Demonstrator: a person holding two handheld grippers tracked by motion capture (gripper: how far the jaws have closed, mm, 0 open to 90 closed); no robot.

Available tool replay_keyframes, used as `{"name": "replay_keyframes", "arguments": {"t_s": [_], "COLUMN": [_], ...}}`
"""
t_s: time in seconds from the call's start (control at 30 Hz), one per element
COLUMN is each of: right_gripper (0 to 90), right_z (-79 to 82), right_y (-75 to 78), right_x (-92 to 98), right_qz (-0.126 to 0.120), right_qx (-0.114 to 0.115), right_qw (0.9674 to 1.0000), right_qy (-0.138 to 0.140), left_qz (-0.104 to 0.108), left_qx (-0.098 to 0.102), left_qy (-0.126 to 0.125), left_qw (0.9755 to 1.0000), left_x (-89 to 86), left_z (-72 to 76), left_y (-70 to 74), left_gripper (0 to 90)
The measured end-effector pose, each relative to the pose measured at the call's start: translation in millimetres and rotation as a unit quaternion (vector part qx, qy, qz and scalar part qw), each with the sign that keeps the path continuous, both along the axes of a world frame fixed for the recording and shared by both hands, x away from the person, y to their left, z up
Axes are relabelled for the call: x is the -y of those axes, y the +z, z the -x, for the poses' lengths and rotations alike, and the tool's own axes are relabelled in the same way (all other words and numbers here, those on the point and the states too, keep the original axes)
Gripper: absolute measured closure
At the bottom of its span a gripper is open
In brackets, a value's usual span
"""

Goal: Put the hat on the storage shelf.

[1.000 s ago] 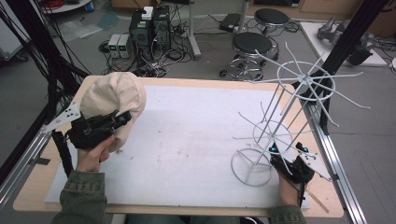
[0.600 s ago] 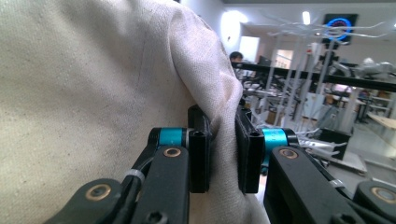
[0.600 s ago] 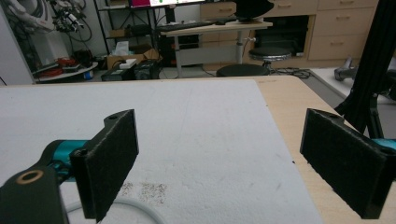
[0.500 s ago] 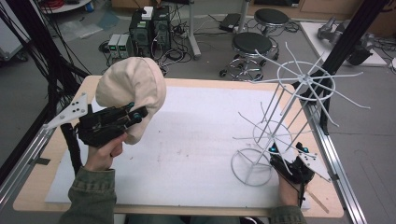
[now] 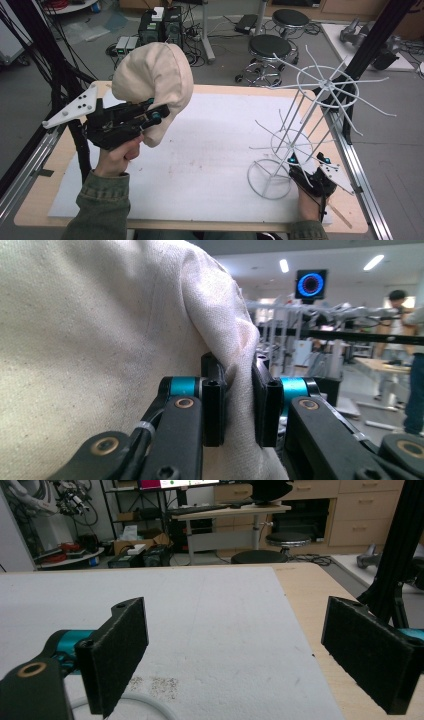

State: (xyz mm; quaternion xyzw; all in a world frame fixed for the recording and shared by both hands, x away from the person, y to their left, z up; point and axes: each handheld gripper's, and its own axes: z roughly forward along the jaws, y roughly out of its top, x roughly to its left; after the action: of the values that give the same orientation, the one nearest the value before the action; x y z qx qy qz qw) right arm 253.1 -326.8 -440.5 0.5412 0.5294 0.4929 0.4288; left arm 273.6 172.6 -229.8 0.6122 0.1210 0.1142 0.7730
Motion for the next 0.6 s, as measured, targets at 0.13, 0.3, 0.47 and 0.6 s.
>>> {"name": "replay_keyframes", "arguments": {"t_s": [0.13, 0.3, 0.47, 0.6], "right_gripper": [10.5, 10.5, 10.5, 10.6], "right_z": [0.4, 0.3, 0.7, 0.6], "right_y": [0.4, 0.2, 0.4, 0.3], "right_x": [-0.5, -0.8, -0.6, -0.5], "right_qz": [-0.001, -0.001, 0.000, -0.002], "right_qx": [0.000, -0.001, -0.001, -0.001], "right_qw": [1.0000, 1.0000, 1.0000, 1.0000], "right_qy": [0.000, 0.000, 0.000, 0.000], "left_qz": [0.009, 0.011, 0.011, 0.006], "left_qx": [0.011, 0.024, 0.044, 0.055], "left_qy": [-0.020, -0.036, -0.052, -0.066], "left_qw": [0.9997, 0.9990, 0.9976, 0.9963], "left_x": [7.4, 16.5, 29.8, 41.8], "left_z": [1.8, 3.1, 4.6, 5.5], "left_y": [12.4, 25.9, 43.9, 54.6], "left_gripper": [78.2, 78.2, 78.2, 78.2]}}
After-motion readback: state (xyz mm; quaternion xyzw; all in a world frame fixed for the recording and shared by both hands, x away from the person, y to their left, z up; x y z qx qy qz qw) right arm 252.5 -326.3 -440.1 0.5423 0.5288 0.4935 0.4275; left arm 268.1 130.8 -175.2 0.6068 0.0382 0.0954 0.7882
